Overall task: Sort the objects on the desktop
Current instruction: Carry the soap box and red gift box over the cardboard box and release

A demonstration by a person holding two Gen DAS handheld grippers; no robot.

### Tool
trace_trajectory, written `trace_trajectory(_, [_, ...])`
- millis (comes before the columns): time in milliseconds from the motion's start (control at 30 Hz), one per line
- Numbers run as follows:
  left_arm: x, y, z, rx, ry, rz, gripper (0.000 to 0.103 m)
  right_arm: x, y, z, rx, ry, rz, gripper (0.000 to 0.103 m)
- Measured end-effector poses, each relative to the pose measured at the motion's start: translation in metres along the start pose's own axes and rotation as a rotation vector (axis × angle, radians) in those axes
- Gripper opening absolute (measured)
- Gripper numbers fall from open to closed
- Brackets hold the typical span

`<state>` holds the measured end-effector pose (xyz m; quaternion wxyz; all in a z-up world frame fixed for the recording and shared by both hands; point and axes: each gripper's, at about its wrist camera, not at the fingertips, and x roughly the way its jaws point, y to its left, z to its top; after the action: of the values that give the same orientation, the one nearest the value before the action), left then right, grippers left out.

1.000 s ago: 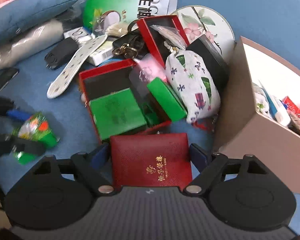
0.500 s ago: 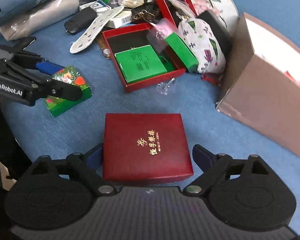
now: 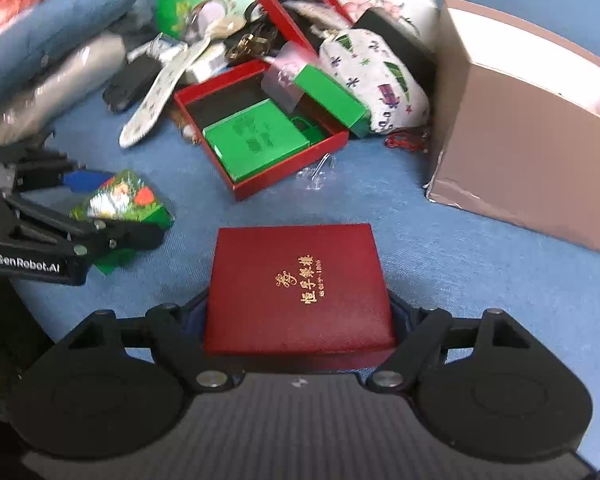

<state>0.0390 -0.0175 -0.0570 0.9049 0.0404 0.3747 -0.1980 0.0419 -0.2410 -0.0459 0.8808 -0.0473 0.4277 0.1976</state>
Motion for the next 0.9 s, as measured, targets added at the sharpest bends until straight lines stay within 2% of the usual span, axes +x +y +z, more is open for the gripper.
trace_trajectory(167, [-0.016,-0.006,0.019,-0.013,-0.057,-0.035,0.066,-0.016,-0.011,0.000,0.075,-0.055,0.031,0.080])
trace_trajectory(400, [-0.032,-0.028,0.078,-0.018,-0.175,-0.116,0.066,-0.054,-0.035,0.016,0.097,-0.192,0.018,0.080])
trace_trajectory(567, [-0.027,-0.049,0.132,-0.058,-0.233,-0.186,0.066,-0.082,-0.063,0.040,0.100,-0.314,-0.082,0.081])
trace_trajectory(700, [-0.009,-0.073,0.170,-0.031,-0.243,-0.181,0.066,-0.096,-0.098,0.059,0.129,-0.388,-0.166,0.081])
trace_trajectory(800, [0.016,-0.088,0.194,-0.031,-0.220,-0.183,0.066,-0.099,-0.129,0.072,0.145,-0.406,-0.252,0.081])
trace_trajectory(900, [0.046,-0.103,0.213,-0.030,-0.197,-0.171,0.066,-0.091,-0.160,0.083,0.154,-0.382,-0.322,0.081])
